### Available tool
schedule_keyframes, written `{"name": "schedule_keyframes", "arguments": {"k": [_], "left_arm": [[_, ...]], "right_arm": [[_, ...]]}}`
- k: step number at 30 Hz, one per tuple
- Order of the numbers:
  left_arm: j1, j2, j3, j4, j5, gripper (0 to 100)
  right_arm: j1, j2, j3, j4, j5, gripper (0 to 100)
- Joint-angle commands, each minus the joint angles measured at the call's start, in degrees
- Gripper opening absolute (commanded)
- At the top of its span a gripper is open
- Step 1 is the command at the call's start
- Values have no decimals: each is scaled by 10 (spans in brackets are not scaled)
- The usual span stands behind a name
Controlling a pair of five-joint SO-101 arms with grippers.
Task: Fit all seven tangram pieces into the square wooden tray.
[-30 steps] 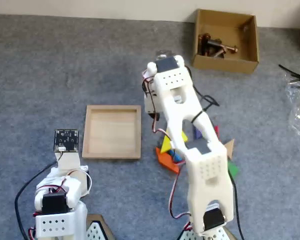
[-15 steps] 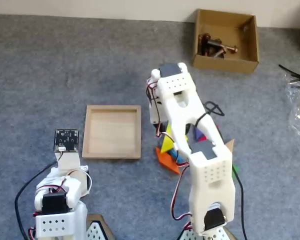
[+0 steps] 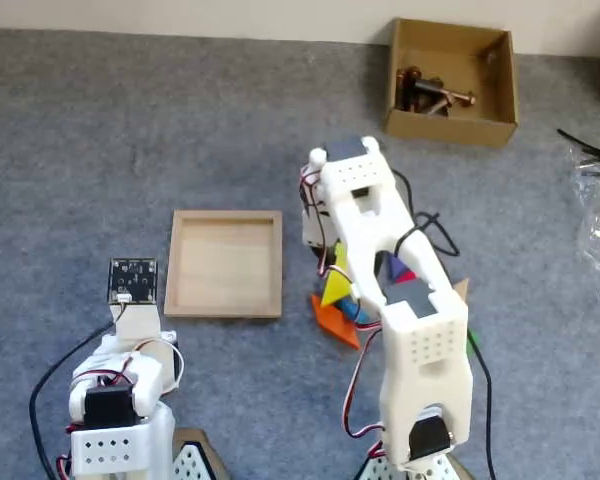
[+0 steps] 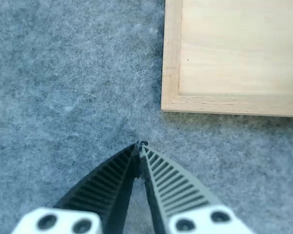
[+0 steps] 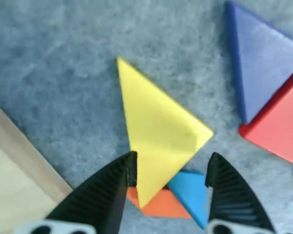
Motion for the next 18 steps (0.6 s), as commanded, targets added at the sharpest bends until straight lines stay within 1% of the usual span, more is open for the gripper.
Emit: {"name": "schedule_keyframes", "arguments": {"k": [1,6,10,12,16,18], "left_arm": [[-5,4,12,4,2,5],[-5,4,12,4,2,5],[-5,4,12,4,2,5],[-5,4,12,4,2,5],[-5,4,12,4,2,5],[-5,4,12,4,2,5]], "right_arm": [[15,-21,3,-29,-16,224],[14,-19,2,-34,-16,227],[14,-17,2,-35,-20,304],[13,-17,3,-35,-21,327],[13,-16,14,-35,-40,328],[12,-17,31,-52,-42,328]]}}
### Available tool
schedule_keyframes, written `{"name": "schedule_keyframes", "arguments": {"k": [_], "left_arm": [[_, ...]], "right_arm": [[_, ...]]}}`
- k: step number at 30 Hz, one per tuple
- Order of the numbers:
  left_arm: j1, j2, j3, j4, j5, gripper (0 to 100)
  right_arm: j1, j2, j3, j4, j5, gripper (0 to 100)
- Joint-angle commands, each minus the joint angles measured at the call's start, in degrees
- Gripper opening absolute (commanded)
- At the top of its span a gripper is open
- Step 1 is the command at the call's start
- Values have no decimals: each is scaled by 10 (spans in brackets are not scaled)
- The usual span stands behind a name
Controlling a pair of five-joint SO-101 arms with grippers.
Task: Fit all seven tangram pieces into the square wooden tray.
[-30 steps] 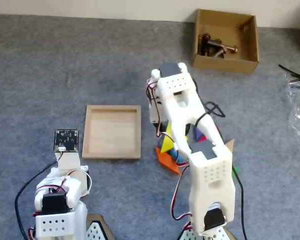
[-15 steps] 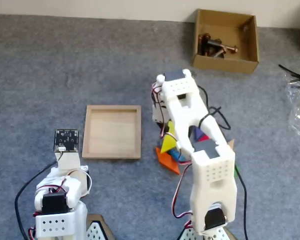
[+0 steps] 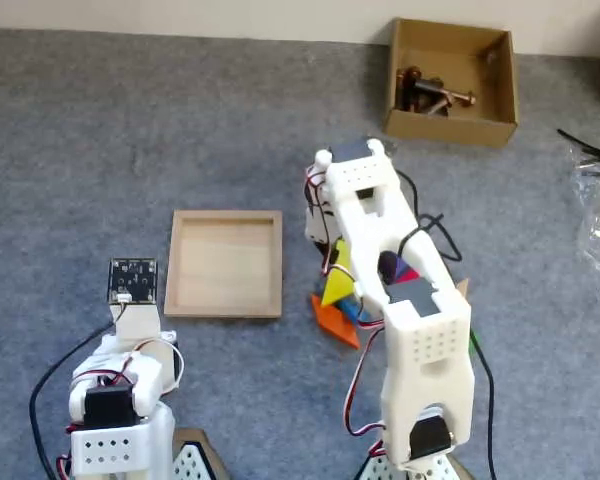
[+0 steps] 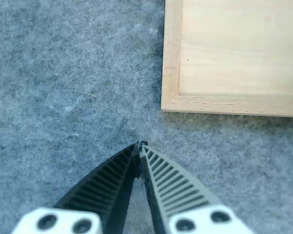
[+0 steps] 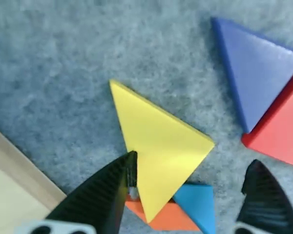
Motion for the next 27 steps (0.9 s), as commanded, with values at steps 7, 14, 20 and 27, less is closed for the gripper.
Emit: {"name": "schedule_keyframes", "arguments": {"k": [7,14,20,27], "left_arm": [[-5,4,12,4,2,5],[-5,4,12,4,2,5],[-5,4,12,4,2,5],[-5,4,12,4,2,5]], "right_arm": [[5,-18,52,-73,-7,328],[-5,-17,56,-79,-4,328],[-5,-16,57,-79,7,328],[-5,-11,62,-80,13,328]]}}
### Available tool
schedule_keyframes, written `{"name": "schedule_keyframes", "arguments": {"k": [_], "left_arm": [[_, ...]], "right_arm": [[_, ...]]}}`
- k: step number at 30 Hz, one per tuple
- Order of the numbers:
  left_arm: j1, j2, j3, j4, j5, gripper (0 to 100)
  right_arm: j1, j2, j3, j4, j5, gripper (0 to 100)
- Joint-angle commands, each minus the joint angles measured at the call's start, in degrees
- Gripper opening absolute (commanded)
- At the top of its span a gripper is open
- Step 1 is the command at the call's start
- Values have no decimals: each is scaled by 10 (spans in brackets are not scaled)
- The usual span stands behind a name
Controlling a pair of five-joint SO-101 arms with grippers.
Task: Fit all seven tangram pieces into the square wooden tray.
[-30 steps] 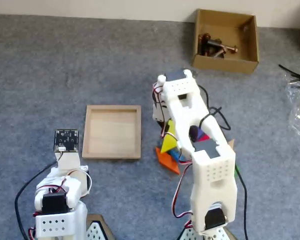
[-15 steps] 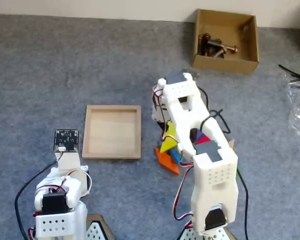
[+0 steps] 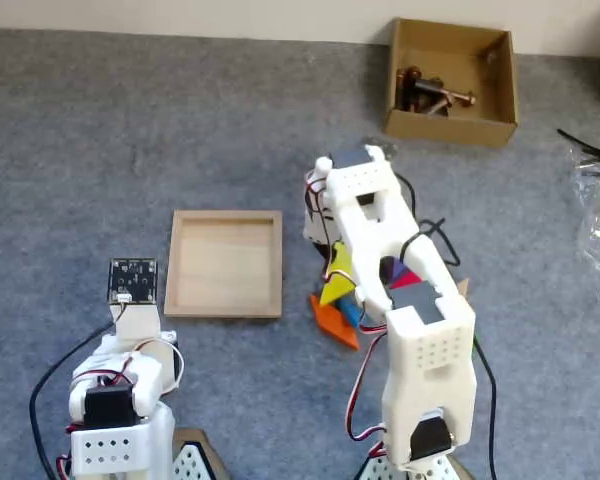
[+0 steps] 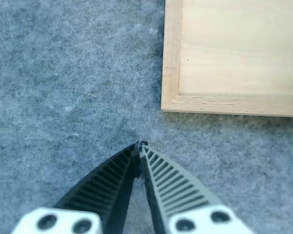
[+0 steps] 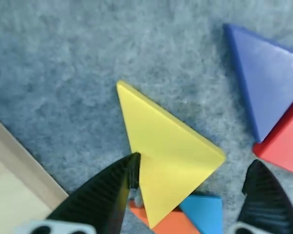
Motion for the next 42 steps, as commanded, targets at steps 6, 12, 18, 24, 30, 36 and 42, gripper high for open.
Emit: {"name": "schedule_keyframes", "arguments": {"k": [6,12,18,24,30,36,42], "left_arm": [[-5,4,12,4,2,5],[-5,4,12,4,2,5],[-5,4,12,4,2,5],[-5,4,12,4,2,5],[-5,4,12,4,2,5],[-5,4,12,4,2,5],[-5,4,12,4,2,5]], "right_arm": [[-4,49,20,-18,33,328],[-5,52,20,-28,33,308],[-5,51,21,-47,62,187],[-5,52,20,-48,71,132],[-4,52,20,-56,76,66],[0,48,10,-54,140,67],[10,51,-51,-10,266,67]]}}
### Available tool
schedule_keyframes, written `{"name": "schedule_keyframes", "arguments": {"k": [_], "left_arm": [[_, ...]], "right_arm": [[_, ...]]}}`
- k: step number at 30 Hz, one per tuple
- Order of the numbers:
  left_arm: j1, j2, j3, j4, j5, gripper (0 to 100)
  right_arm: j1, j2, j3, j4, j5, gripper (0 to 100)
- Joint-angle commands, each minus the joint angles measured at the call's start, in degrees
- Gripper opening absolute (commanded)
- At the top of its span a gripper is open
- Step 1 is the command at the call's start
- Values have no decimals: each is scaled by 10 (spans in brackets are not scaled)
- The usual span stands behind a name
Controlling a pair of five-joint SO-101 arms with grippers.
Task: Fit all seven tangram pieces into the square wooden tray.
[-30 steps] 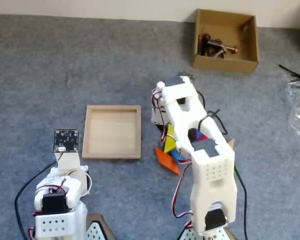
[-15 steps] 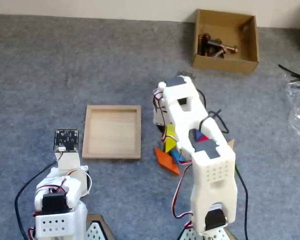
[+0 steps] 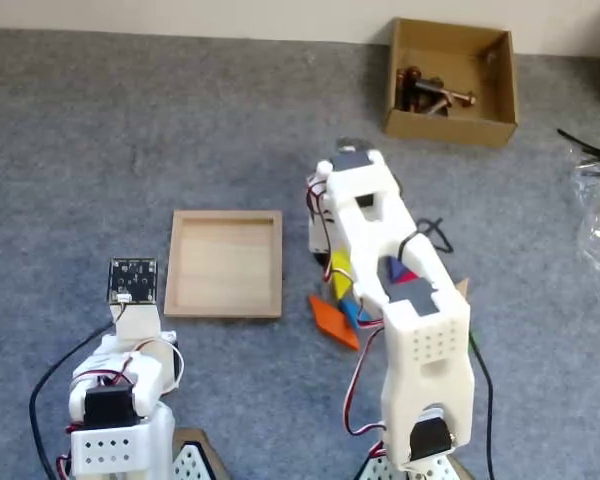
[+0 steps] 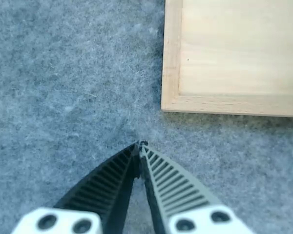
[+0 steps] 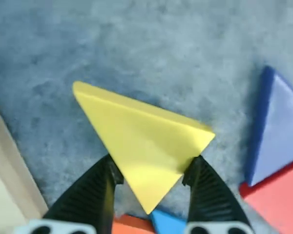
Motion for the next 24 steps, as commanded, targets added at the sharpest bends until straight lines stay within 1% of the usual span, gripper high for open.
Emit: {"name": "schedule_keyframes", "arguments": {"k": [1,6,9,13,16,20,24], "left_arm": [[-5,4,12,4,2,5],[-5,4,12,4,2,5],[-5,4,12,4,2,5],[-5,4,12,4,2,5],[-5,4,12,4,2,5],[-5,4,12,4,2,5],[-5,4,12,4,2,5]], "right_arm": [[7,3,-45,4,40,67],[9,4,-57,5,70,67],[15,4,-57,15,110,67],[19,0,-55,17,115,67],[20,0,-57,44,121,67],[20,0,-58,57,165,67],[22,-1,-58,58,183,67]]}}
